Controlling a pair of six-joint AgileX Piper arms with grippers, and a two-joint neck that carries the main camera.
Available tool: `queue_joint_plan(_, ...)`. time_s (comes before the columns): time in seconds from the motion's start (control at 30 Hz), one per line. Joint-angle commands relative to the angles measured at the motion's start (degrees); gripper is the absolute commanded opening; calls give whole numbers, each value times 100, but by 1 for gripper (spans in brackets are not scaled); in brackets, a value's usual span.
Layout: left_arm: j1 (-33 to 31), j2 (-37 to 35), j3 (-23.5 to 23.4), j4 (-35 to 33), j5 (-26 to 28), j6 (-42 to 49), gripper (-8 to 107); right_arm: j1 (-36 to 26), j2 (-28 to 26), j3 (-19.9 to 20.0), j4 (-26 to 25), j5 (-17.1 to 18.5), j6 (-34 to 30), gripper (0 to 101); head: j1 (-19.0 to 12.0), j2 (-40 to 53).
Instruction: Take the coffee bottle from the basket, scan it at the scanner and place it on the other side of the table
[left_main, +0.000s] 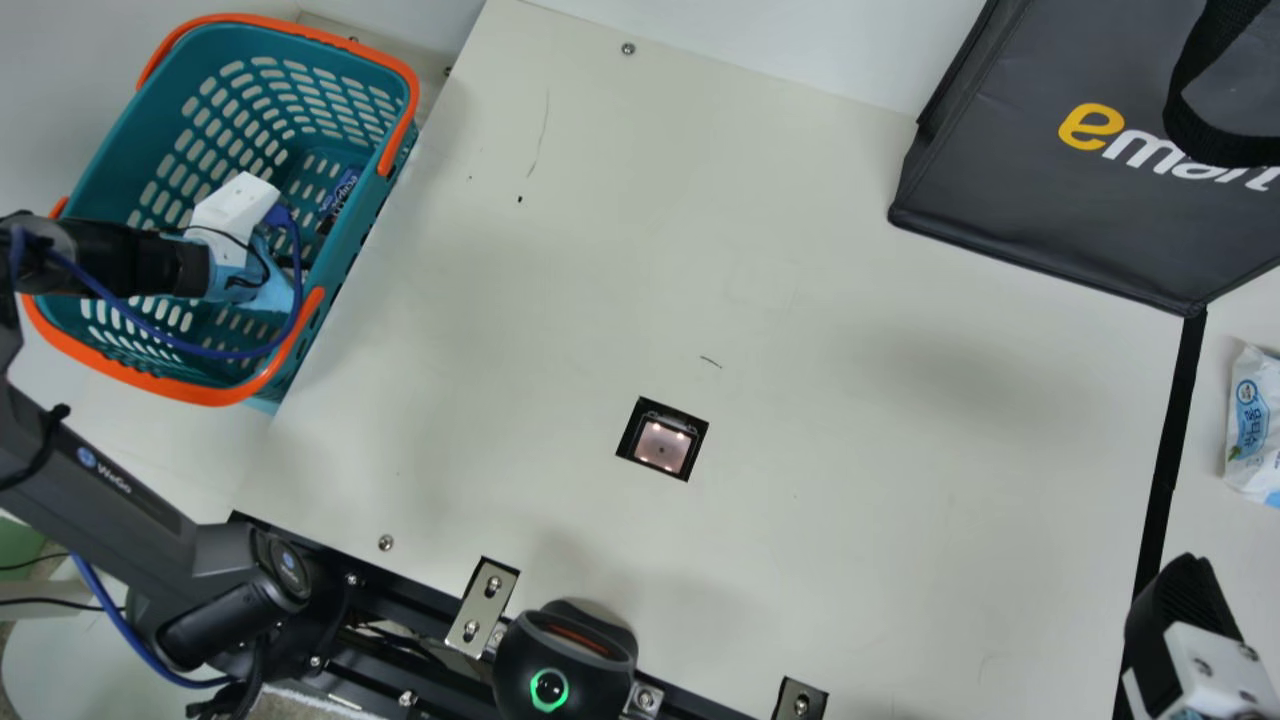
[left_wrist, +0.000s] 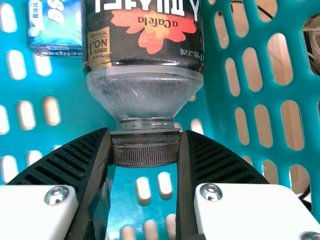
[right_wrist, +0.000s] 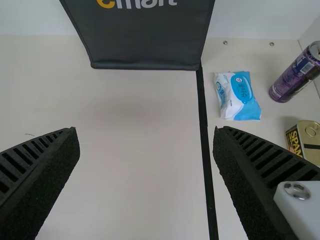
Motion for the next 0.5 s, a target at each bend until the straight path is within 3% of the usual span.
queue_joint_plan(0.0,42,-57,-15,18,15,-42,-8,0,0,0,0,0,0,95,-166,23)
queue_joint_plan(0.47,255,-889,-22,543,492,-695,-8,0,0,0,0,0,0,95,-166,23)
